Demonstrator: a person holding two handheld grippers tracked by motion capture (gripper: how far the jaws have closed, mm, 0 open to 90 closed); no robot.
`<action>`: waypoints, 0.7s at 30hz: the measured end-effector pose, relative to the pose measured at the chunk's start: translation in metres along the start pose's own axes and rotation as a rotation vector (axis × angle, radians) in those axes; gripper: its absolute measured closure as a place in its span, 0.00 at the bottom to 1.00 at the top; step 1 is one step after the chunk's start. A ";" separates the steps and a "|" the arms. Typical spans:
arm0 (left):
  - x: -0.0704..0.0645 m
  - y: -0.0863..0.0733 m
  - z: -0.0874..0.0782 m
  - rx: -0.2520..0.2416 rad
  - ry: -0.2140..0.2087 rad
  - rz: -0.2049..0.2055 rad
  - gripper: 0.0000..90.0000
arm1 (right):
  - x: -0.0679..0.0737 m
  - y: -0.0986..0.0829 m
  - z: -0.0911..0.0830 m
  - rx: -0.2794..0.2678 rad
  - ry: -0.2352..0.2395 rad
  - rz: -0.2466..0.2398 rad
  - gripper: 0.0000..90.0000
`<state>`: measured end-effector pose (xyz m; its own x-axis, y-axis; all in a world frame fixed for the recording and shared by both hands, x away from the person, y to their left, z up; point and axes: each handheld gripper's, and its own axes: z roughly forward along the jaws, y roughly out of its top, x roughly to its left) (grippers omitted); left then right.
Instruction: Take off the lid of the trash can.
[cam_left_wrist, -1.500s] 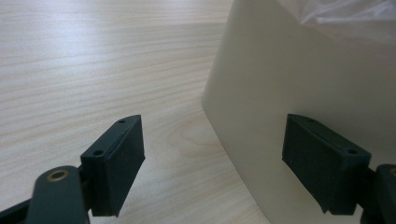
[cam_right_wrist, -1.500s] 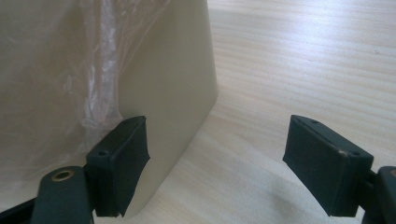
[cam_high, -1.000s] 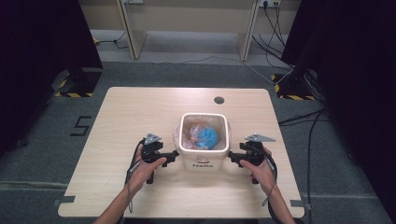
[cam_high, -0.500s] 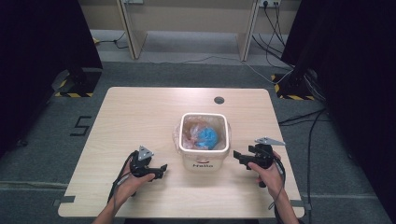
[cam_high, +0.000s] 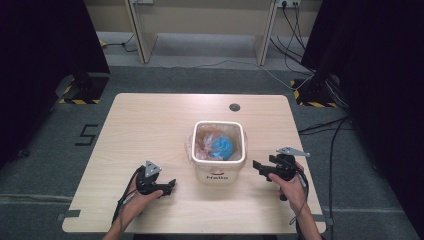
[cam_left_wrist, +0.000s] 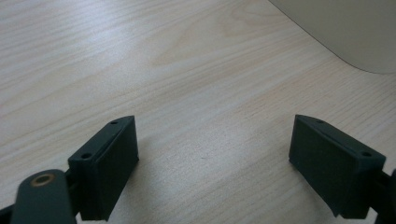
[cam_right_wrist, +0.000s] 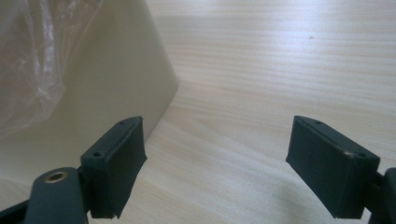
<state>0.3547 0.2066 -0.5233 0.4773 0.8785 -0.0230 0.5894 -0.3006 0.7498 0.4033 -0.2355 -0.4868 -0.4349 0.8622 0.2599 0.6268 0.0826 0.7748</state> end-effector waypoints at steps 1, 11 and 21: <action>0.000 0.000 0.000 0.000 0.000 0.000 0.16 | -0.001 0.001 0.000 -0.004 -0.003 0.003 0.22; 0.000 0.001 0.001 0.004 -0.003 0.004 0.15 | -0.001 0.003 0.000 -0.005 -0.007 -0.003 0.22; 0.000 0.000 0.001 0.004 -0.007 0.006 0.15 | 0.008 0.035 -0.011 -0.082 -0.012 -0.077 0.23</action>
<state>0.3551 0.2059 -0.5234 0.4854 0.8740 -0.0226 0.5887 -0.3077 0.7475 0.4143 -0.2313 -0.4511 -0.4715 0.8610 0.1910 0.5369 0.1084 0.8367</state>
